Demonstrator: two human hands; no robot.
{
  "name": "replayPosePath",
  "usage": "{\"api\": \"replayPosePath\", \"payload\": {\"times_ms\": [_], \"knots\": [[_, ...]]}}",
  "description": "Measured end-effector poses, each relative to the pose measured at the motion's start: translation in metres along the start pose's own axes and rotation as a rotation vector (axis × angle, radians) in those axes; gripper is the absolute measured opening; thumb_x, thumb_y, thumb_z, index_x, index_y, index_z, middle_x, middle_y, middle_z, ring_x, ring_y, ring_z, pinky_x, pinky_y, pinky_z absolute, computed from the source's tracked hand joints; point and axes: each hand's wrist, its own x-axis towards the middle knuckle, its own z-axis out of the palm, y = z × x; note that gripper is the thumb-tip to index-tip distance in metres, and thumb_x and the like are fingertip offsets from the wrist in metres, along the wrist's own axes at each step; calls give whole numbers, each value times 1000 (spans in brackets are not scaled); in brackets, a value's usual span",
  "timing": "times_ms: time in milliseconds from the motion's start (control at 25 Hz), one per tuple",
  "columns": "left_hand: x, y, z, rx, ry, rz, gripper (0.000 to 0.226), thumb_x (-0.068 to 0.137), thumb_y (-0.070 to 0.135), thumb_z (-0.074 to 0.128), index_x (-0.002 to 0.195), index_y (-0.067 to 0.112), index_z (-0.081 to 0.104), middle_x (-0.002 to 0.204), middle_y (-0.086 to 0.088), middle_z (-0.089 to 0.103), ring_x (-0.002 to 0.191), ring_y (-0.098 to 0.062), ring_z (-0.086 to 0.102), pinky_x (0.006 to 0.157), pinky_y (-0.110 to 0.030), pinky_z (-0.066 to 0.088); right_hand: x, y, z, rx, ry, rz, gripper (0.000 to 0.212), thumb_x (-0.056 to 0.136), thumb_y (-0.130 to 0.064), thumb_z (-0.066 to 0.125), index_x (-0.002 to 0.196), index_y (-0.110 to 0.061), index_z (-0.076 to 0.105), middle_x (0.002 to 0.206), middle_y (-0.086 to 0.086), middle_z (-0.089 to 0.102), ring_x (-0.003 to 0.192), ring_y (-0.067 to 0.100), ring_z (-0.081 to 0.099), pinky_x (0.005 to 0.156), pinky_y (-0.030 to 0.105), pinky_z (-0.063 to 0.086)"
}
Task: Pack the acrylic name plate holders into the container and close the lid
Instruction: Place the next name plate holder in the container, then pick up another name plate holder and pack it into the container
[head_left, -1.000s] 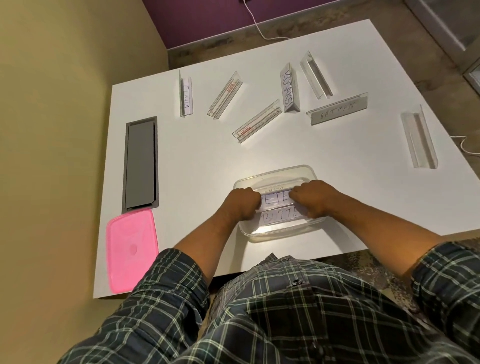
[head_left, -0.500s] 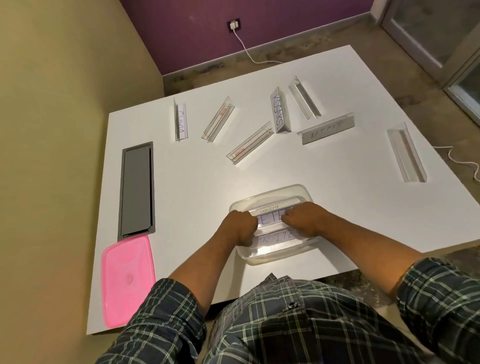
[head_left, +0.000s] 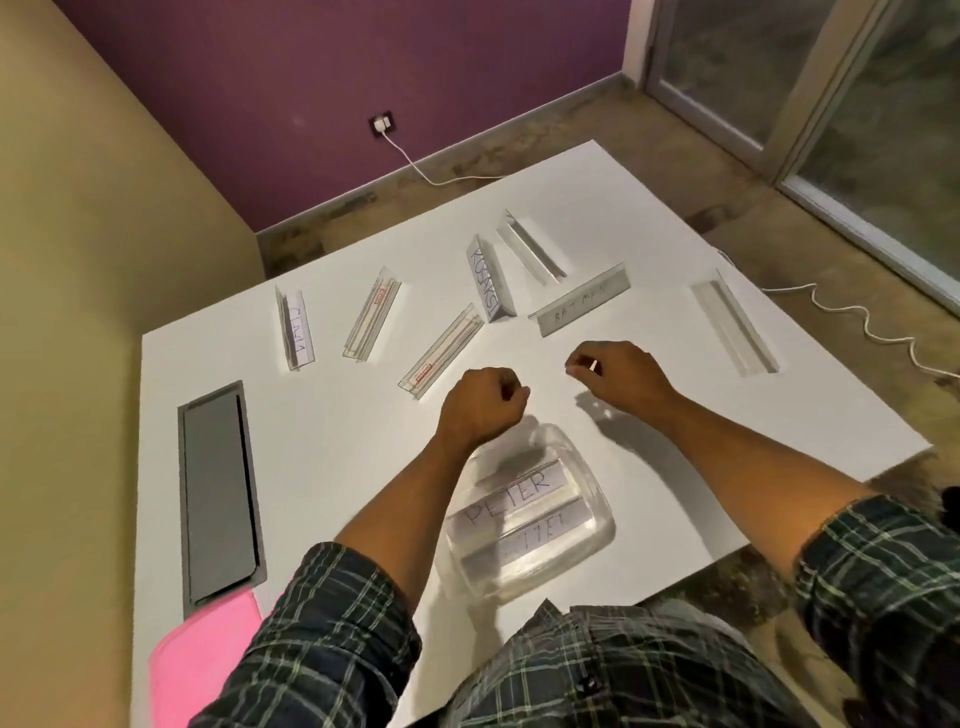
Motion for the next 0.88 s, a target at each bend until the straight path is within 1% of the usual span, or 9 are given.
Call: {"api": "replayPosePath", "payload": {"times_ms": [40,120,160,240,360,480,640,800,880], "knots": [[16,3,0,-31,-37,-23,27,87,43,59,100,23,72,92,5,74,90,-18,68,81,-33,55,9,12,-6,31,-15,97,17,89,-42,67,104,-34,68,95,-16,71,84,11,68,78,31,52],[45,5,2,-39,-166,-80,51,91,46,62,133,17,58,118,-6,71,113,-25,64,95,-33,48,24,37,-16,16,-103,236,44,86,-40,73,127,-29,60,117,-7,69,102,17,68,91,35,51],[57,5,5,-31,-231,-113,64,92,47,62,144,14,46,132,-12,64,123,-29,58,102,-34,44,31,47,-21,-6,-149,285,59,85,-41,75,137,-26,53,128,-2,65,113,19,65,98,36,49],[76,2,13,-19,-310,-148,81,92,47,62,155,9,27,150,-17,47,137,-33,47,111,-37,38,46,68,-32,-28,-195,346,80,83,-43,78,149,-20,39,142,6,57,128,25,57,105,40,45],[96,-3,23,-69,-318,-168,90,92,43,66,158,8,16,158,-16,36,142,-32,41,115,-38,34,75,91,-47,-39,-206,358,92,81,-44,79,154,-15,31,148,14,51,134,31,51,108,45,43],[117,0,30,-112,-279,-201,93,91,41,67,159,8,11,160,-15,32,144,-31,38,114,-35,34,104,107,-58,-122,-194,329,94,84,-44,76,157,-15,26,153,14,45,138,32,46,110,45,41],[144,8,42,-229,-221,-204,95,90,39,68,159,12,9,159,-12,35,142,-31,40,114,-36,36,138,124,-58,-70,-181,318,101,84,-41,78,160,-13,16,163,11,28,149,28,31,119,40,29],[165,13,57,-622,-201,-350,105,88,33,74,160,21,-1,166,-6,18,150,-25,27,119,-44,31,170,133,-53,-14,-158,365,100,84,-28,80,160,-13,17,163,14,28,147,30,33,118,38,30],[176,14,64,-761,-194,-410,105,88,30,74,160,24,-4,167,-3,15,150,-24,27,119,-48,31,182,137,-47,-3,-148,356,100,82,-19,80,160,-15,16,162,13,29,147,29,34,117,36,32]]}}
